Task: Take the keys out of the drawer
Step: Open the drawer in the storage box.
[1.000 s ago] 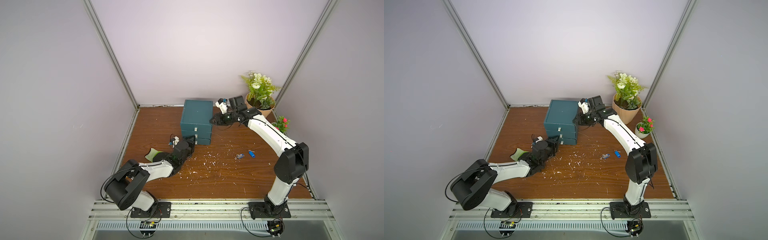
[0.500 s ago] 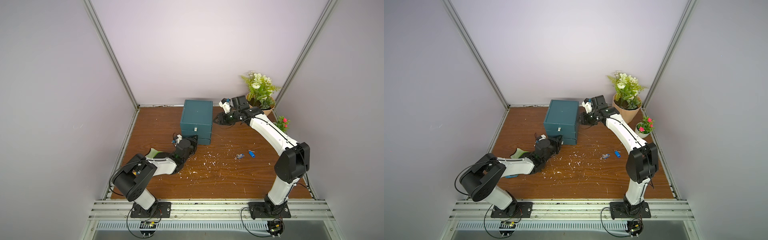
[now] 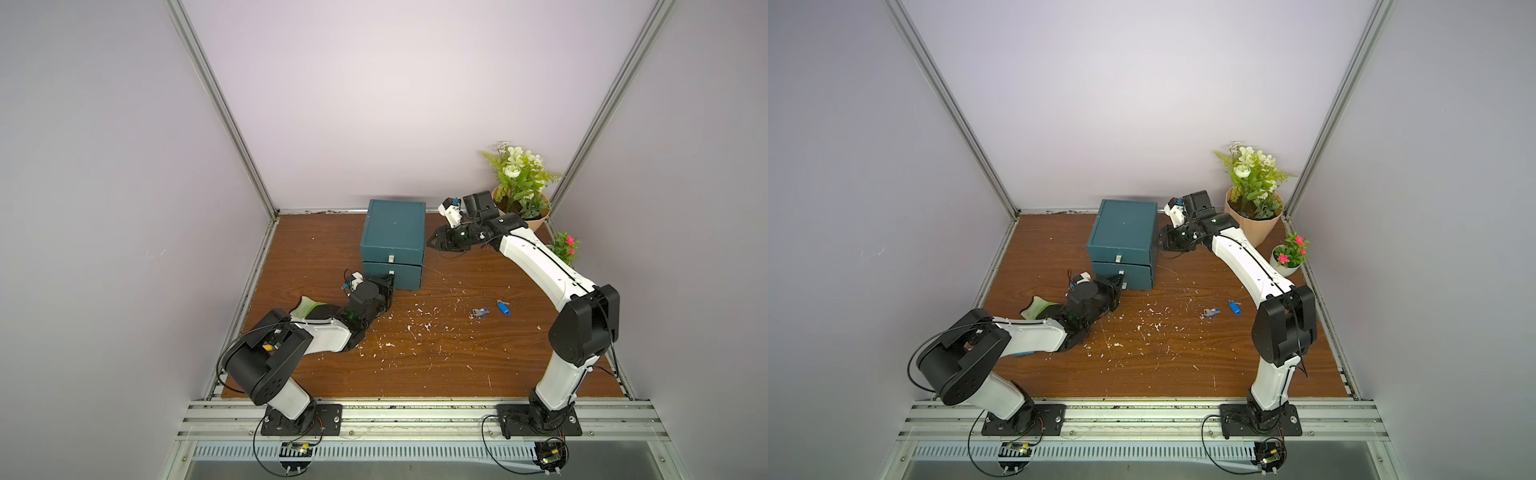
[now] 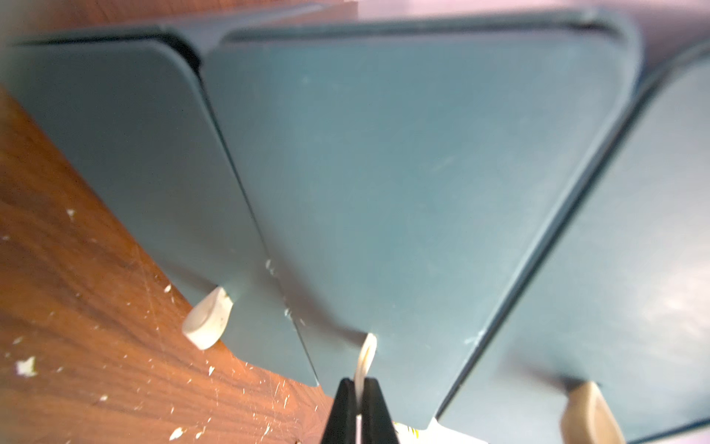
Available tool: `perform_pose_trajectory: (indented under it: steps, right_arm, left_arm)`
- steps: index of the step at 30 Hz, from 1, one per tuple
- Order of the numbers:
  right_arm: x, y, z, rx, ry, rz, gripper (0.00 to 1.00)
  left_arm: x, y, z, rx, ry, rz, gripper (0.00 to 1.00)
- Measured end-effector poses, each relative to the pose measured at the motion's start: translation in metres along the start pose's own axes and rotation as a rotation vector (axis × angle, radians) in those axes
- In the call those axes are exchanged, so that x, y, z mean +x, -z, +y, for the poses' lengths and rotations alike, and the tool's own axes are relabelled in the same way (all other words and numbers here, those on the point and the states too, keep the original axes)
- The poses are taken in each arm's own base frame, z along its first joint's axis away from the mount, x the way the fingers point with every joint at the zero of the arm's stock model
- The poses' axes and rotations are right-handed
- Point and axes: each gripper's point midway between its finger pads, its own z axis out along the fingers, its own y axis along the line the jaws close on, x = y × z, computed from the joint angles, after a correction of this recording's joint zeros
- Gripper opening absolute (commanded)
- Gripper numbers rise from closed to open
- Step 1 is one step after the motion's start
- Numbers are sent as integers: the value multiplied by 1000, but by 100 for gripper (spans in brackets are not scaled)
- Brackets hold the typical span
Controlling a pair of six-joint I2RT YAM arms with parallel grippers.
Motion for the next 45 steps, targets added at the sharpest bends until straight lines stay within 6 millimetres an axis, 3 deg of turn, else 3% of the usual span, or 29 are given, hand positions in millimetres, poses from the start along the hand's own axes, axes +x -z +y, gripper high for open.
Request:
perform_pose_trajectory:
  steps: [11, 45]
  right_arm:
    - [2, -3, 0, -6, -1, 20, 43]
    - [18, -2, 0, -26, -6, 53, 43]
  left_arm:
    - [11, 32, 8, -3, 7, 18, 0]
    - [27, 83, 22, -92, -65, 93, 0]
